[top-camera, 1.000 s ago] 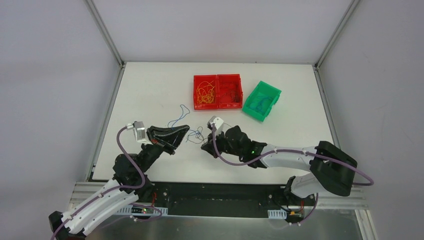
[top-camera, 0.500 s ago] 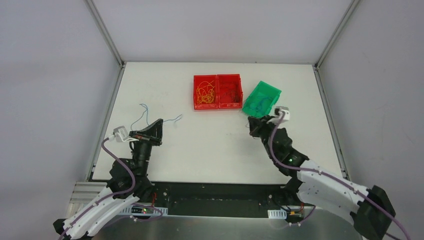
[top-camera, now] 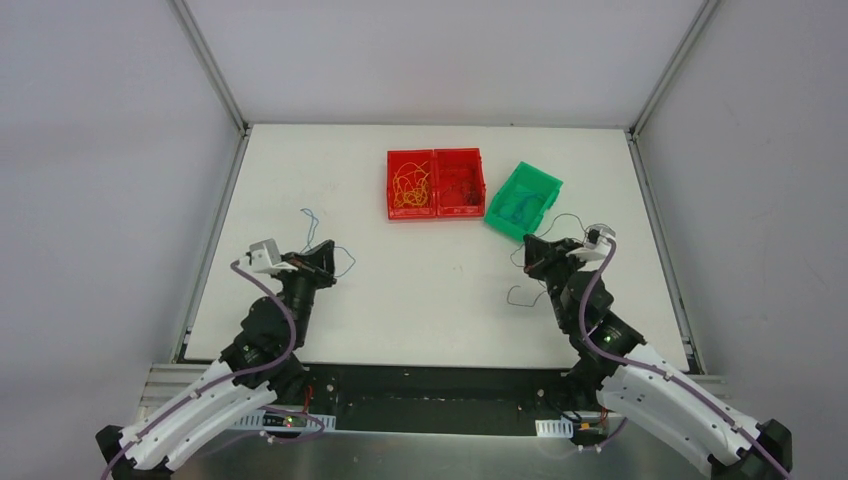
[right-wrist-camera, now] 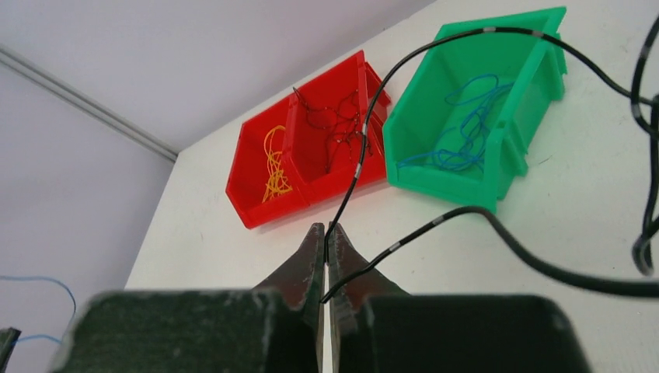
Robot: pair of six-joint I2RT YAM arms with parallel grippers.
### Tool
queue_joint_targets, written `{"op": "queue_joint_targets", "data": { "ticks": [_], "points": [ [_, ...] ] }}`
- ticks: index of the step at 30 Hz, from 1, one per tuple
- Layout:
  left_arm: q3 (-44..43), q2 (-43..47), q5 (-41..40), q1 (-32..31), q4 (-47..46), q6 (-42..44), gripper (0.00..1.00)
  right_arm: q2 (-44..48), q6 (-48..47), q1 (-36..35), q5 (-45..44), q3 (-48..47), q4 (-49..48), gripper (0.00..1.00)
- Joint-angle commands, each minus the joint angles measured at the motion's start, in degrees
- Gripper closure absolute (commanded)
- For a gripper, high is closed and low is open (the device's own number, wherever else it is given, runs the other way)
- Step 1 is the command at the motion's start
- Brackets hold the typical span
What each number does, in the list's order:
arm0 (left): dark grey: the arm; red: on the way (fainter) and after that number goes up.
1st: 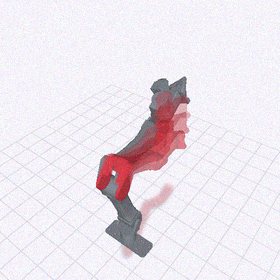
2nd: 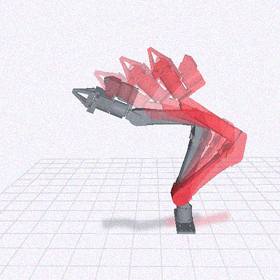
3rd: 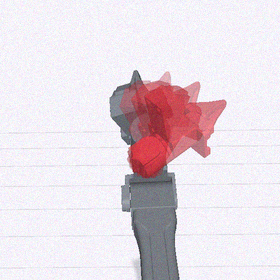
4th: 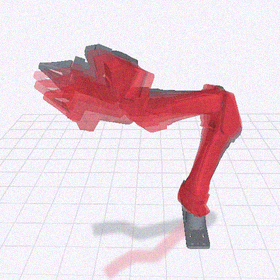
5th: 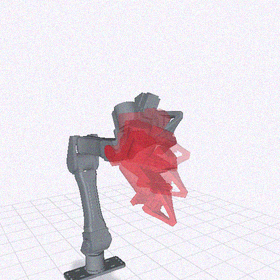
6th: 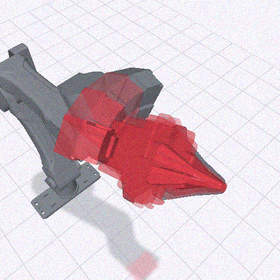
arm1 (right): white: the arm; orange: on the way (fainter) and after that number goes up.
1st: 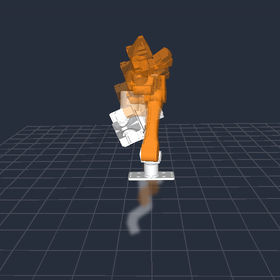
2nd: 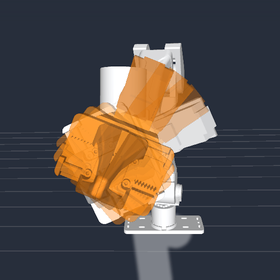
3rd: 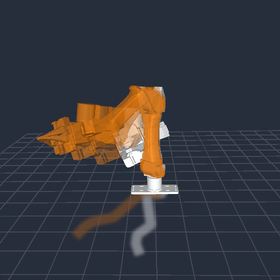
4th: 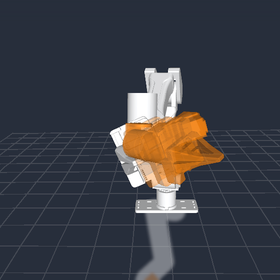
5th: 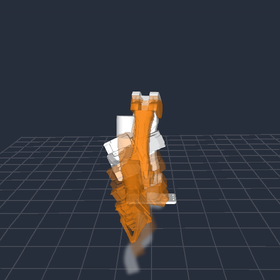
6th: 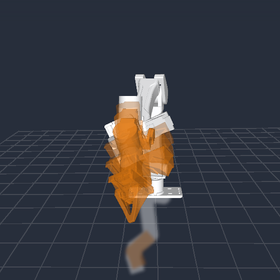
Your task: Untangle the cables
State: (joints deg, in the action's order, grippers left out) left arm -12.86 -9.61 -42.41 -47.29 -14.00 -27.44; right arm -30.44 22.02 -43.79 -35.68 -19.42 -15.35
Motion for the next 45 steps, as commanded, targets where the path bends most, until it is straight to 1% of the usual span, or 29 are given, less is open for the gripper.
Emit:
{"op": "queue_joint_targets", "data": {
  "ticks": [1, 3, 8, 11, 13, 16, 19, 25, 28, 30, 32, 35, 41, 45],
  "points": [
    [-5.17, -9.1, 8.78, -0.47, -3.78, 1.89, 1.0, 0.26, -1.23, 0.11, 4.06, -4.66, 3.09, 1.0],
    [-6.91, -14.2, 13.33, -0.52, -5.38, 2.54, 1.0, 0.71, -1.43, 0.1, 4.8, -5.02, 3.9, 1.0],
    [-13.15, -26.77, 21.16, -0.46, -6.28, 2.73, 1.0, -0.97, -1.3, 0.11, 9.26, -7.1, 5.88, 1.0],
    [-17.34, -32.63, 25.91, -0.49, -6.04, 3.37, 1.0, -3.21, -1.6, 0.0, 13.79, -8.69, 6.35, 1.0],
    [-19.52, -36.06, 28.21, -0.47, -5.8, 3.61, 1.0, -3.9, -1.63, 0.02, 14.37, -9.73, 7.44, 1.0],
    [-22.89, -41.88, 30.43, -0.49, -6.05, 3.34, 1.0, -2.46, -1.35, -0.02, 11.67, -10.03, 8.99, 1.0],
    [-27.55, -50.61, 32.98, -0.47, -6.59, 3.52, 1.0, 1.59, -1.02, 0.02, 7.91, -9.36, 10.35, 1.0],
    [-40.75, -67.33, 36.99, -0.28, -7.75, 4.4, 1.0, 9.06, -1.28, 0.01, 3.28, -8.08, 11.98, 1.0],
    [-49.28, -75.87, 41.72, -0.05, -7.68, 6.55, 1.0, 12.38, -1.61, 0.02, 1.75, -7.54, 12.75, 1.0],
    [-55.03, -80.65, 47.54, 0.03, -6.85, 8.29, 1.0, 14.23, -1.78, 0.02, 0.55, -7.39, 13.33, 1.0],
    [-60.15, -84.35, 54.01, 0.17, -6.27, 8.9, 1.0, 15.9, -2.02, -0.02, -0.51, -7.18, 13.73, 1.0],
    [-66.73, -88.35, 59.39, 0.47, -5.81, 8.97, 1.0, 18.1, -2.37, 0.01, -2.01, -6.68, 13.95, 1.0],
    [-77.62, -95.65, 64.55, 1.03, -6.91, 6.44, 1.0, 20.15, -2.82, 0.0, -3.13, -6.2, 13.73, 1.0],
    [-87.58, -104.09, 68.13, 2.32, -8.1, 2.55, 1.0, 19.73, -3.16, -0.03, -2.98, -6.47, 13.48, 1.0]
  ]
}}
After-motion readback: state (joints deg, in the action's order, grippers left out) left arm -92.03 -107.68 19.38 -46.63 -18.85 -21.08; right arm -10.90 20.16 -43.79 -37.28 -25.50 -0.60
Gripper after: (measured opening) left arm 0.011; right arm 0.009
